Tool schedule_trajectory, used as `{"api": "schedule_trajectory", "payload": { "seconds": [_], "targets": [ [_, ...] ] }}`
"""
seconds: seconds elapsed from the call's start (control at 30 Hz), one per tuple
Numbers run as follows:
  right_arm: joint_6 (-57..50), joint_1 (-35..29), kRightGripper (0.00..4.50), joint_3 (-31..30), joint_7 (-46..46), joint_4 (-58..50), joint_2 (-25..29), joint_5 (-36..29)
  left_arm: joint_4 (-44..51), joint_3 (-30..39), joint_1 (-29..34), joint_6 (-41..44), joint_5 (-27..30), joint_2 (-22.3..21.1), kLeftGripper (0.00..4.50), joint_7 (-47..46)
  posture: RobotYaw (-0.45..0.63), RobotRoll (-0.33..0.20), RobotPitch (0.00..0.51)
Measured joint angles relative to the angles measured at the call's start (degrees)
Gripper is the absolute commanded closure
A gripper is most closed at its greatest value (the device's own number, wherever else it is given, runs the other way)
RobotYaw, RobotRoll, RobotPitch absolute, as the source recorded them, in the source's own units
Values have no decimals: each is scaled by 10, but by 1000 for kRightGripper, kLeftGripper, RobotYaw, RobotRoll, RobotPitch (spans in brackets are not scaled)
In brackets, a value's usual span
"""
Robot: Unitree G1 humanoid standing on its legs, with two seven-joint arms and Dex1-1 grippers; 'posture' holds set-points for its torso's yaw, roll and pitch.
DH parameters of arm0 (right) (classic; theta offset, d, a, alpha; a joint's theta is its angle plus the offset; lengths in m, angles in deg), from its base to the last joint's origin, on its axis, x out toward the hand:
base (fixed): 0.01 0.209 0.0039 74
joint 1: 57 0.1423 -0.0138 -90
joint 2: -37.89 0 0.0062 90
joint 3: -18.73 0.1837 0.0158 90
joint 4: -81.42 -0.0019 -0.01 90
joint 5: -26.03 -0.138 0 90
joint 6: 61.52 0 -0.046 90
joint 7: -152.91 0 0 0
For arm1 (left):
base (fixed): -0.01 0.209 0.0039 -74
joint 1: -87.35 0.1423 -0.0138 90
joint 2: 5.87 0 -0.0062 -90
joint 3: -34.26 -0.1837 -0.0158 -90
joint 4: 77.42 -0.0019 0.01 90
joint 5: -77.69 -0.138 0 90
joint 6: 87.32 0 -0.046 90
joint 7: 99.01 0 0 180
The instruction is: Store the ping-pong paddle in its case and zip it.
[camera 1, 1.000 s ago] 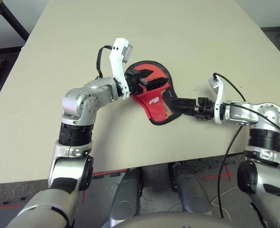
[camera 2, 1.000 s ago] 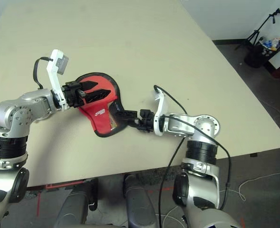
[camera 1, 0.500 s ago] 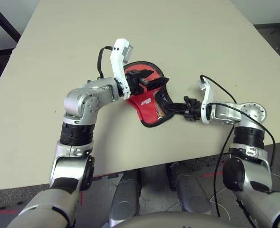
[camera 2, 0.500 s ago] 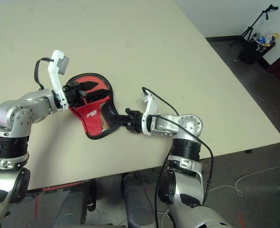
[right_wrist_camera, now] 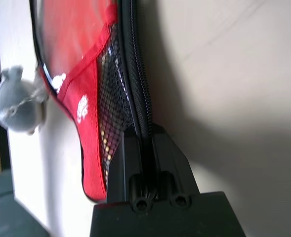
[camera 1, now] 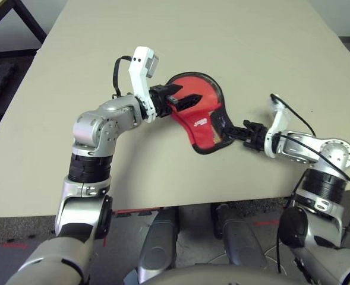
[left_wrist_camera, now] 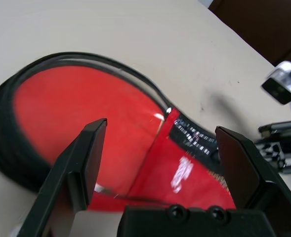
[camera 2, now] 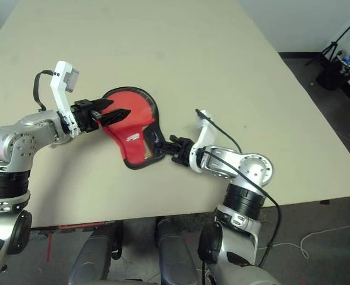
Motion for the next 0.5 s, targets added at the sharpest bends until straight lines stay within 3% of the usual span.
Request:
{"api": "schedule_trajectory", "payload": {
  "seconds": [0.1, 0.27, 0.37, 0.43, 0.5],
  "targets": [
    [0, -3, 4499, 7, -19, -12, 9, -25, -8, 0, -2, -7, -1, 0, 0, 1, 83, 0, 251],
    [1, -52, 4499, -4, -68, -37, 34, -137, -12, 0, -2, -13, -3, 1, 0, 2, 71, 0, 254],
    [15, -118, 4499, -58, -111, -41, 86, -275, -14, 0, -3, -17, -10, 1, 0, 4, 65, 0, 258],
    [81, -173, 4499, -132, -154, -53, 157, -401, -17, -1, -4, -19, -12, 4, 0, 5, 65, 0, 260],
    [136, -223, 4499, -189, -161, -83, 211, -477, -20, -1, -5, -21, -14, 4, 0, 6, 65, 0, 260]
  ]
}}
